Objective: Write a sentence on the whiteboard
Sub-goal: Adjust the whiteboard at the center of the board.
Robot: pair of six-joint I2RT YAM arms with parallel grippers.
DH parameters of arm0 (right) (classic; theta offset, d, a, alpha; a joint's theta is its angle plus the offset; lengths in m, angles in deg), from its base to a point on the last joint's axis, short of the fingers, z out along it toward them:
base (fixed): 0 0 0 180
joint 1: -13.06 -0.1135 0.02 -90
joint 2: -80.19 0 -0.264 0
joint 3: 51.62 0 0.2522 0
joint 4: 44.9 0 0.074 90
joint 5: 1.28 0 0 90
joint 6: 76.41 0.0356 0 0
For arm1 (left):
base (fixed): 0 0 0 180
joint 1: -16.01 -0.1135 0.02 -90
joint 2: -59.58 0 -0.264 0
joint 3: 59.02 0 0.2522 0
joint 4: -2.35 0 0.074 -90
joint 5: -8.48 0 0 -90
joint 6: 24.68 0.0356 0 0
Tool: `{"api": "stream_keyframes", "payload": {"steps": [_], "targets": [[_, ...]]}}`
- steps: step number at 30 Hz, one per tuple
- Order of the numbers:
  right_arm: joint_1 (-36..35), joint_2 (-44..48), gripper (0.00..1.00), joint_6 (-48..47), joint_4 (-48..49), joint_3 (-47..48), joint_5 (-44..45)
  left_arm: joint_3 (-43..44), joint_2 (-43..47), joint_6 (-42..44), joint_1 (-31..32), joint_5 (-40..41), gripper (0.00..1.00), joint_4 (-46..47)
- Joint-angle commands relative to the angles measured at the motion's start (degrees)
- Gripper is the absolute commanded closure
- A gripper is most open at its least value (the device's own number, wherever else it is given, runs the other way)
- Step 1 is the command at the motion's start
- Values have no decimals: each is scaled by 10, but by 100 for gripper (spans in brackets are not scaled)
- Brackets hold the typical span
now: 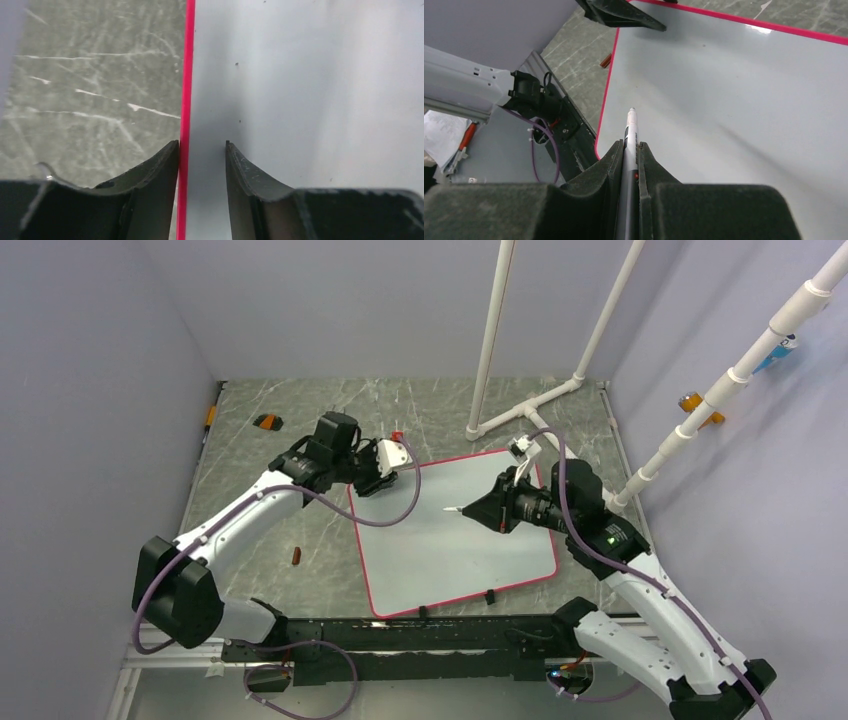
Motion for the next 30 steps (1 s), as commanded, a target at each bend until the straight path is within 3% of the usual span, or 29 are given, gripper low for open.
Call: {"api": "stream_keyframes", "payload": {"steps": [1, 8, 12, 14, 17, 19, 25, 30], "targets": [[-38, 10, 100, -27, 66, -13, 40, -36, 31, 82, 9, 97, 100, 83], [-104, -7, 100, -37, 113, -33, 82, -57, 55, 89, 16, 140, 100, 123], [-114, -12, 100, -38, 109, -25, 100, 6, 57, 61, 15, 93, 59, 55], [-115, -12, 100, -40, 100, -19, 109, 29, 55, 64, 15, 69, 47, 24], [-116, -9, 100, -39, 85, -14, 118, 67, 41, 61, 12, 35, 38, -12], [-116, -3, 100, -37, 80, -16, 120, 110, 16, 38, 4, 8, 35, -52], [-115, 10, 100, -37, 54, -9, 124, 350, -130, 10, -29, -119, 33, -253], [-116, 36, 100, -37, 18, 6, 138, 459, -237, 21, -55, -212, 29, -350]]}}
